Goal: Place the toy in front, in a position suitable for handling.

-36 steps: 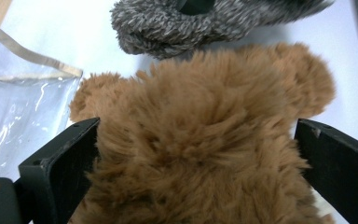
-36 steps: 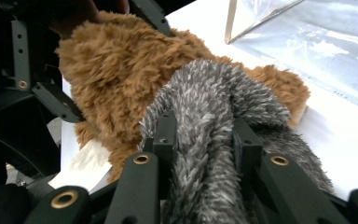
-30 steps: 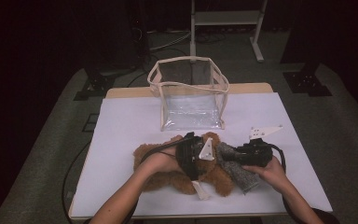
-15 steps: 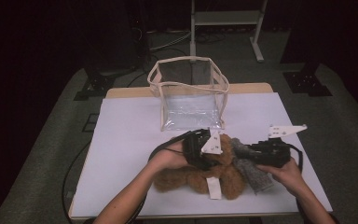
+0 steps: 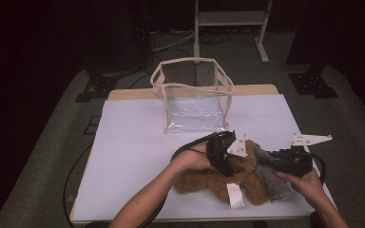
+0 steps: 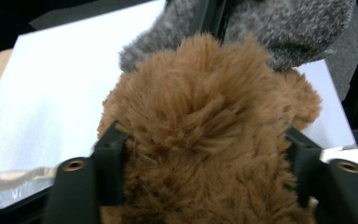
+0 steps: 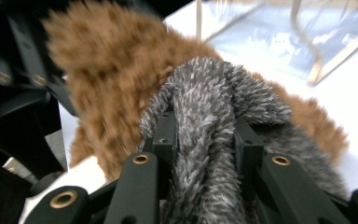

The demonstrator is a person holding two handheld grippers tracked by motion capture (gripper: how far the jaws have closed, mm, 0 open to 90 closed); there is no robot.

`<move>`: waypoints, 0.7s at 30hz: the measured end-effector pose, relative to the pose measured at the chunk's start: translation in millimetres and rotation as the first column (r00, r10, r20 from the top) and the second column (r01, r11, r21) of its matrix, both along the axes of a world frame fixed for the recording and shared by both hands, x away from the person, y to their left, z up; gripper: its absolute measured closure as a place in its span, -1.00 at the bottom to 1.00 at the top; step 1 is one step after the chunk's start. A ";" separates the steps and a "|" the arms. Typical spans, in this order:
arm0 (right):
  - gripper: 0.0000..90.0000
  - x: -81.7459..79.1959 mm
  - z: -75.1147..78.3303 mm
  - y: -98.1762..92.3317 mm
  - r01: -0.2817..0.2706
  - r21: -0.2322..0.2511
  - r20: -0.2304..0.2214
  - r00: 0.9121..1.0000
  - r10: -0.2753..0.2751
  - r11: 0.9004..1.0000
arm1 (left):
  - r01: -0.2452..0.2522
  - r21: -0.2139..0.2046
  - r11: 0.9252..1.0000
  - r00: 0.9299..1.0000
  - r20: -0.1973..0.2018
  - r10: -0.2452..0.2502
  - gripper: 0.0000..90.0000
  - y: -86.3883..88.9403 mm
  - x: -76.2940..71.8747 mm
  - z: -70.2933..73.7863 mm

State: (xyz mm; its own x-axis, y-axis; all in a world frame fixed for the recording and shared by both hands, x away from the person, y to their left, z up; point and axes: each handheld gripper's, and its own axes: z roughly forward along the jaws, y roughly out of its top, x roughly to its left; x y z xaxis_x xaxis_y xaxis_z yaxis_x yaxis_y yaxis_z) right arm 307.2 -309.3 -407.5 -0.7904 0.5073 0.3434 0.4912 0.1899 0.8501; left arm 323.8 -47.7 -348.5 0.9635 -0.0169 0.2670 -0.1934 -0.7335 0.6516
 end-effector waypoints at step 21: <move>0.50 -5.6 -6.9 -2.6 0.021 -0.101 -0.006 1.000 -0.022 0.995 | -0.057 -0.106 0.993 0.998 -0.027 0.054 -0.60 74.5 -12.0 2.1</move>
